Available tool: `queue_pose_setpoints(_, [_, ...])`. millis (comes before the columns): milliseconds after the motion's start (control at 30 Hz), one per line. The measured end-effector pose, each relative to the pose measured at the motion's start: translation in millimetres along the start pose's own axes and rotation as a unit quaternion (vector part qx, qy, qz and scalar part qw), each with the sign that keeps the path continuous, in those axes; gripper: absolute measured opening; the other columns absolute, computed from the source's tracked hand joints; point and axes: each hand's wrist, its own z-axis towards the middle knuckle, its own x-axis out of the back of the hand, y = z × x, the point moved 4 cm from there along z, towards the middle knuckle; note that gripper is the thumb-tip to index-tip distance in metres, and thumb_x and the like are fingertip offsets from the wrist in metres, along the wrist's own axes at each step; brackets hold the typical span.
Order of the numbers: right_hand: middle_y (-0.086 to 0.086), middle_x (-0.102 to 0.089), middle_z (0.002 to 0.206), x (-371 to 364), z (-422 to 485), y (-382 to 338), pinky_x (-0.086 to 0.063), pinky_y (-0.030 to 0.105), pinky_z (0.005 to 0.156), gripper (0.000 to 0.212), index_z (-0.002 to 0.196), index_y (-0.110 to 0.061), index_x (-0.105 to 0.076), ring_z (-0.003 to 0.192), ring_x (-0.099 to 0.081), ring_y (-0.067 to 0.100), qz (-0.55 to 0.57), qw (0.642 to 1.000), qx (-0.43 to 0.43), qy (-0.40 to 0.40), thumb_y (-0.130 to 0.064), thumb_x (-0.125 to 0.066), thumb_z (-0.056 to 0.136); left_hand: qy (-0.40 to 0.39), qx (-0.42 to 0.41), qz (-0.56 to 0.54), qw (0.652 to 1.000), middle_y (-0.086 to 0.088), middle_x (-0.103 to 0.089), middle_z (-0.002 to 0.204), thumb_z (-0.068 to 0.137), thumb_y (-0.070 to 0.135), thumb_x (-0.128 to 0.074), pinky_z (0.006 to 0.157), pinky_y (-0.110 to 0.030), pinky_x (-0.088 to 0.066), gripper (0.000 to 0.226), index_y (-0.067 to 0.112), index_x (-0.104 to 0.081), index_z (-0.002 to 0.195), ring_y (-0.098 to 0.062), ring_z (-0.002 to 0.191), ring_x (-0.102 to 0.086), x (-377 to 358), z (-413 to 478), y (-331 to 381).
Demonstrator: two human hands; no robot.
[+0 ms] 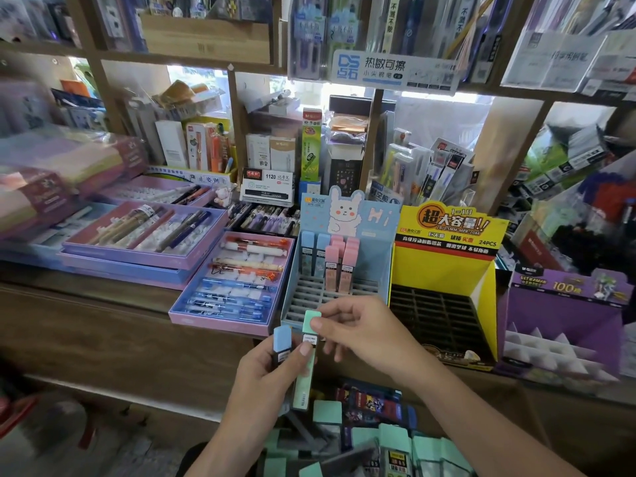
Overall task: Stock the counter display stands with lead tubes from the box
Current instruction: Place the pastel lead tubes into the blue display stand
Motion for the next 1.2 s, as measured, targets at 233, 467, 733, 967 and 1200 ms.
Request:
queue_pose_setpoints(233, [0.020, -0.072, 0.079, 16, -3, -6, -0.056, 0.026, 0.055, 0.017, 0.102, 0.001, -0.073, 0.062, -0.065, 0.017, 0.038, 0.998, 0.011, 0.045, -0.009, -0.078, 0.089, 0.003, 0.000, 0.004, 1.000, -0.001, -0.073, 0.085, 0.089, 0.053, -0.067, 0.062, -0.024, -0.047, 0.037, 0.027, -0.078, 0.113, -0.011, 0.072, -0.058, 2, 2, -5])
queue_pose_setpoints(467, [0.012, -0.073, 0.078, 77, 0, -34, -0.058, 0.023, 0.056, 0.015, 0.099, -0.014, -0.073, 0.062, -0.069, 0.015, -0.024, 0.974, 0.092, 0.204, -0.003, -0.075, 0.090, 0.019, 0.027, -0.052, 0.998, -0.003, -0.071, 0.092, 0.098, 0.043, -0.060, 0.059, -0.025, -0.047, 0.031, 0.022, -0.079, 0.111, -0.010, 0.074, -0.060, 7, 9, -12])
queue_pose_setpoints(733, [0.010, -0.071, 0.084, 108, 21, -44, -0.064, 0.034, 0.066, 0.009, 0.097, -0.013, -0.070, 0.073, -0.073, 0.023, -0.142, 0.943, 0.137, 0.267, -0.005, -0.073, 0.093, 0.004, 0.021, -0.074, 0.997, -0.004, -0.066, 0.082, 0.095, 0.041, -0.056, 0.058, -0.026, -0.047, 0.034, 0.022, -0.078, 0.114, -0.013, 0.071, -0.058, 5, 10, -12])
queue_pose_setpoints(967, [0.007, -0.070, 0.082, 109, 39, -33, -0.063, 0.048, 0.073, 0.007, 0.098, -0.012, -0.073, 0.069, -0.073, 0.021, -0.230, 0.929, 0.123, 0.262, -0.009, -0.075, 0.092, -0.003, 0.016, -0.078, 0.997, -0.006, -0.067, 0.083, 0.090, 0.046, -0.057, 0.060, -0.027, -0.047, 0.039, 0.022, -0.077, 0.114, -0.015, 0.071, -0.059, 5, 9, -10])
queue_pose_setpoints(1200, [0.007, -0.072, 0.084, 107, 48, -29, -0.063, 0.025, 0.065, 0.012, 0.095, -0.018, -0.071, 0.067, -0.072, 0.013, -0.220, 0.939, 0.097, 0.245, -0.007, -0.074, 0.093, -0.002, 0.014, -0.076, 0.997, -0.007, -0.067, 0.084, 0.095, 0.041, -0.056, 0.061, -0.027, -0.048, 0.035, 0.021, -0.077, 0.115, -0.016, 0.073, -0.059, 6, 9, -11])
